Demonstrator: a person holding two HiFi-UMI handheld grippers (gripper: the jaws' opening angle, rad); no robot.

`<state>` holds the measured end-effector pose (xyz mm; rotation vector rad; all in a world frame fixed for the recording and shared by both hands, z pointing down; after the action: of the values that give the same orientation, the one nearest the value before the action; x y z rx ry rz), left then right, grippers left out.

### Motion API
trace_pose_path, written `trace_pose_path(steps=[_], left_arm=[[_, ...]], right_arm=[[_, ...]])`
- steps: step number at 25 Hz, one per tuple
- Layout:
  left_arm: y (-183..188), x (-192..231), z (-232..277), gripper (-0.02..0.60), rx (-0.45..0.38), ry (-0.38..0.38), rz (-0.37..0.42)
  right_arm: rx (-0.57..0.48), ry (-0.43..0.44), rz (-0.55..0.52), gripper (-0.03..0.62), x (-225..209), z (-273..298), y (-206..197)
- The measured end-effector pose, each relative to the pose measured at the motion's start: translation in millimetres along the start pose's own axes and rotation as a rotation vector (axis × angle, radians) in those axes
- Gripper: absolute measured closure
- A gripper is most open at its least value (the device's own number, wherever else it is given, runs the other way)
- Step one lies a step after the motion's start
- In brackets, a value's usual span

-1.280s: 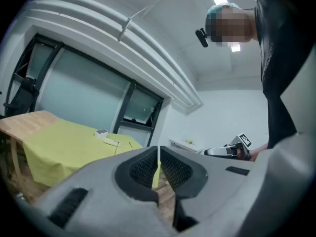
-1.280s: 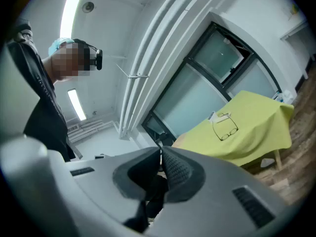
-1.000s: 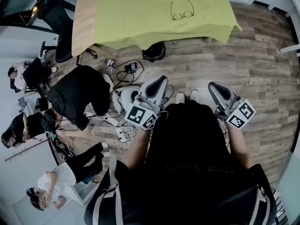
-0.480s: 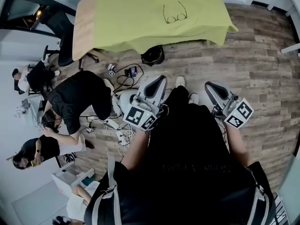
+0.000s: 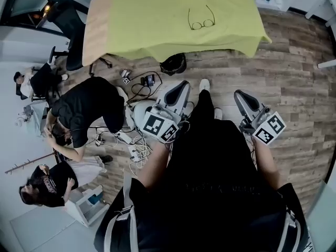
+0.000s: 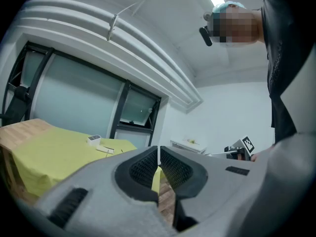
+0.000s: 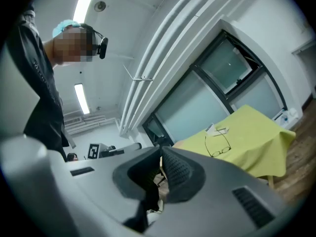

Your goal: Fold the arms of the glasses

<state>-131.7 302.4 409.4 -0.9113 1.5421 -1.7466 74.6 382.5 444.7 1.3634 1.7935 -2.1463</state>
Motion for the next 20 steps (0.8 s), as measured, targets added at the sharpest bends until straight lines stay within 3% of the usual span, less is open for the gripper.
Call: trace_pose_path(steps=[10,20], left_arm=[[2,26,16,0.550,0.002,0.030,-0.008],[9,81,73,0.549,-0.012,0.003,-0.034]], right_arm=[[0.031,-0.023,0.049,0.562,-29,19,1],[0.077,-0.050,0.048,0.562,-68,71,29]])
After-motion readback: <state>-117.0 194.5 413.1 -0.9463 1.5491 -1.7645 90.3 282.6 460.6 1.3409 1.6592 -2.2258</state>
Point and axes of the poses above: the fingertips, and each gripper's own axes: z forward along the fingers, x to its left, y out of its top, the point moved 4 cm from there along -z, backward along the fingers, and after that the axes turned 6 degrees about z, right-handed, at the moved point
